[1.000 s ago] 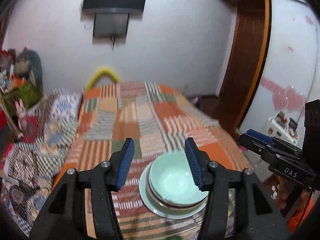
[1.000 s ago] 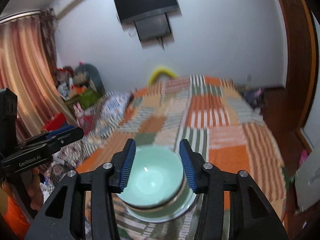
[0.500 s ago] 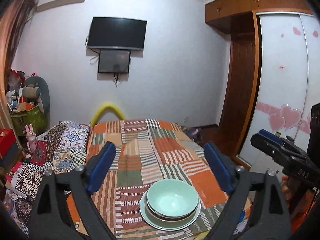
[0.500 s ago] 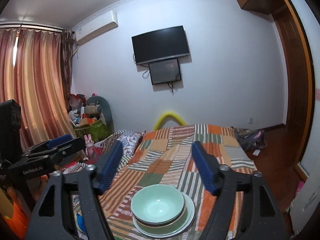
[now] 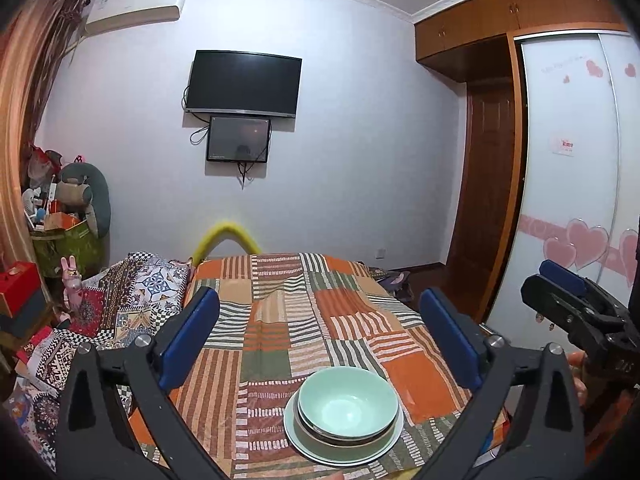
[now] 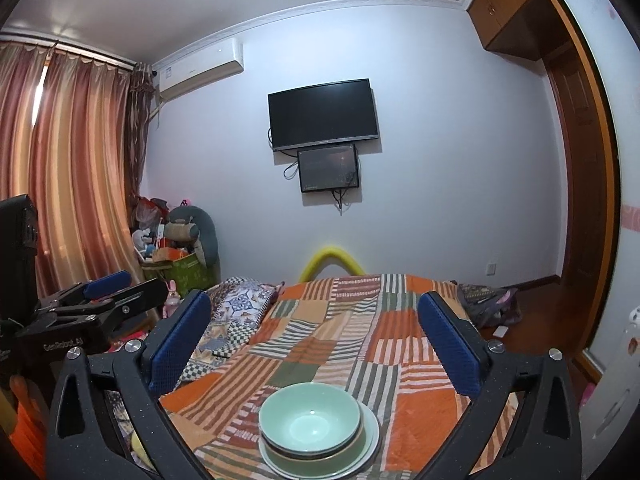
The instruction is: Organize plates and bowls
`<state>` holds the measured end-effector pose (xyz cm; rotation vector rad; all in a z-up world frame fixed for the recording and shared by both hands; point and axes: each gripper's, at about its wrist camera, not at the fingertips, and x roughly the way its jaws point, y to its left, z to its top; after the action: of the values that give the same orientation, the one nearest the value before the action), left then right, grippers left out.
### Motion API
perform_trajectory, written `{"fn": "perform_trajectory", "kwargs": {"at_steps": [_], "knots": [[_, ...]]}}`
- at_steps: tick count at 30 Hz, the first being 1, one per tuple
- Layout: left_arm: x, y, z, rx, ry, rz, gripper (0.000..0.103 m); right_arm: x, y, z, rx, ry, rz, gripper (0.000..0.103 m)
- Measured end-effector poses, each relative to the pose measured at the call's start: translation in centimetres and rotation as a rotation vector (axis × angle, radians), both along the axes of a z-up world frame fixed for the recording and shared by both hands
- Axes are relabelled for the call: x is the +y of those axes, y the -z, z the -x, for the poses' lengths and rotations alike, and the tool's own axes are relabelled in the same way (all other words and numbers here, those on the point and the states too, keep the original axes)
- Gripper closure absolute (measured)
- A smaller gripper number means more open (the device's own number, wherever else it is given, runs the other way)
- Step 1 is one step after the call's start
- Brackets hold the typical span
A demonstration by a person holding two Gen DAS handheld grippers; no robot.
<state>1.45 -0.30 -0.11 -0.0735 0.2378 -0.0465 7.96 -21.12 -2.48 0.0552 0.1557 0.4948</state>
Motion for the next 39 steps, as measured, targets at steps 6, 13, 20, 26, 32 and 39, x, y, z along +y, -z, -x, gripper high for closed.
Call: {"fn": "perform_trajectory", "kwargs": {"at_steps": [6,13,20,26,32,39], "knots": [[-0.05,0.12,0.07,0.001,-0.001,0.0,0.001,-0.14,0.19,0.2,-0.004,-0.004,-0.001,0.0],[0.03,0.15,0.14,0.004,-0.002,0.002,0.001,-0.47,0.33,0.15,0.0,-0.004,-0.008,0.0],[0.07,0.16,0.07,0.005,-0.003,0.004,0.001,-0.47,0.36,0.16,0.001,-0.005,-0.008,0.0],[0.01,0.28,0.05,0.003,-0.005,0.003,0.001,-0.46,0.35,0.15,0.001,-0.007,-0.008,0.0],[0.0,0.39,-0.06,0.006,0.005,0.002,0.001,-0.43,0.33,0.18,0.002,-0.006,-0.008,0.0],[-0.1,0.4,0.13,-0.001,0.014,-0.002,0.001,-0.35,0.35,0.32,0.007,-0.009,-0.007,0.0]]}}
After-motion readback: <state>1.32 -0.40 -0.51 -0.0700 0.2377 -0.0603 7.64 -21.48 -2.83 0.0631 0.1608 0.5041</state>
